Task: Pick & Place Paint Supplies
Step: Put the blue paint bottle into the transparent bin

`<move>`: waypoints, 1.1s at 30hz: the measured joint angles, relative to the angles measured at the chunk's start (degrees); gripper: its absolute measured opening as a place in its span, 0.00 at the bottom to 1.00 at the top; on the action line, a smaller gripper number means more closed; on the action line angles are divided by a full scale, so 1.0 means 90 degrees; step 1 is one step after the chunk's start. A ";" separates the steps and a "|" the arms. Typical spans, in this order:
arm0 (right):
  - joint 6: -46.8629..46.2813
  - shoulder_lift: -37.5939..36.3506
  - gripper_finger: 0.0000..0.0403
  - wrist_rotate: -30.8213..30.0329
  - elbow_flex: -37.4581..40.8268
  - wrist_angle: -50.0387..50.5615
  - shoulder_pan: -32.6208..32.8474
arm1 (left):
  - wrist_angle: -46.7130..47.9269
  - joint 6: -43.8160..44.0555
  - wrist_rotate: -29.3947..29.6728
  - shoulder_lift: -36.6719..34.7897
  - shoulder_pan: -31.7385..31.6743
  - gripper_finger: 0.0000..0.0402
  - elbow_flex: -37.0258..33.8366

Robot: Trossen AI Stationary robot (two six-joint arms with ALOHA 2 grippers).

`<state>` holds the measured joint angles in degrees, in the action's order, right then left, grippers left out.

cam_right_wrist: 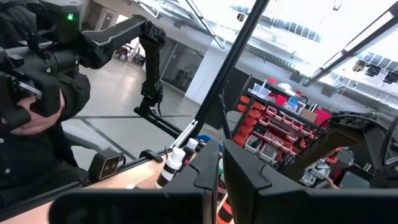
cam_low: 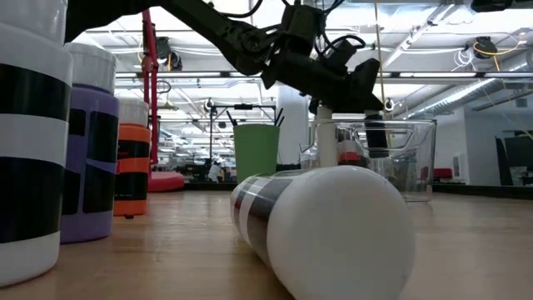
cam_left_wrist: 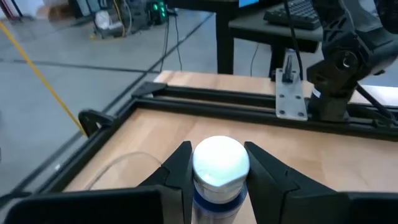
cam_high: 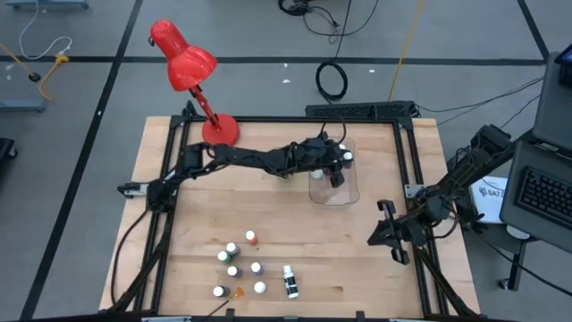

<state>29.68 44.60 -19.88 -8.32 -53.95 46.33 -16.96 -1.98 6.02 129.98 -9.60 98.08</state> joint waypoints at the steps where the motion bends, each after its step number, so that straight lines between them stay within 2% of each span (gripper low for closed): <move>1: 0.0014 0.0000 0.04 -0.0023 0.0000 0.0021 -0.0010 | 0.0016 0.0021 0.0002 -0.0001 -0.0004 0.25 0.0000; 6: 0.0085 0.0000 0.04 -0.0323 0.0000 0.0049 -0.0025 | 0.0050 -0.0393 0.0002 0.0004 0.0038 0.25 0.0000; 13: 0.0138 0.0000 0.04 -0.0314 0.0000 0.0070 -0.0025 | 0.0080 -0.0919 0.0006 -0.0070 0.0083 0.25 -0.0016; 19: 0.0128 -0.0002 0.04 -0.0296 -0.0004 0.0068 -0.0025 | 0.1687 -0.0725 0.0029 -0.0271 0.0279 0.25 0.0729; 23: 0.0118 0.0000 0.04 -0.0298 -0.0005 0.0072 -0.0025 | 0.2519 -0.1219 0.0034 -0.0278 0.0546 0.25 0.1364; 26: 0.0116 0.0000 0.04 -0.0291 -0.0005 0.0072 -0.0025 | 0.2625 -0.1443 -0.0105 -0.0294 0.0715 0.25 0.1581; 30: 0.0024 0.0000 0.04 -0.0290 -0.0005 0.0076 -0.0024 | 0.2519 -0.1207 -0.0227 -0.0376 0.0834 0.25 0.1593; 33: -0.0003 0.0000 0.04 -0.0284 -0.0005 0.0073 -0.0023 | 0.1863 -0.0664 0.0255 -0.0334 0.0837 0.25 0.1130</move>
<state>29.65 44.60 -22.44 -8.36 -53.30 46.13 -0.19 -7.95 8.32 126.98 -2.07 108.25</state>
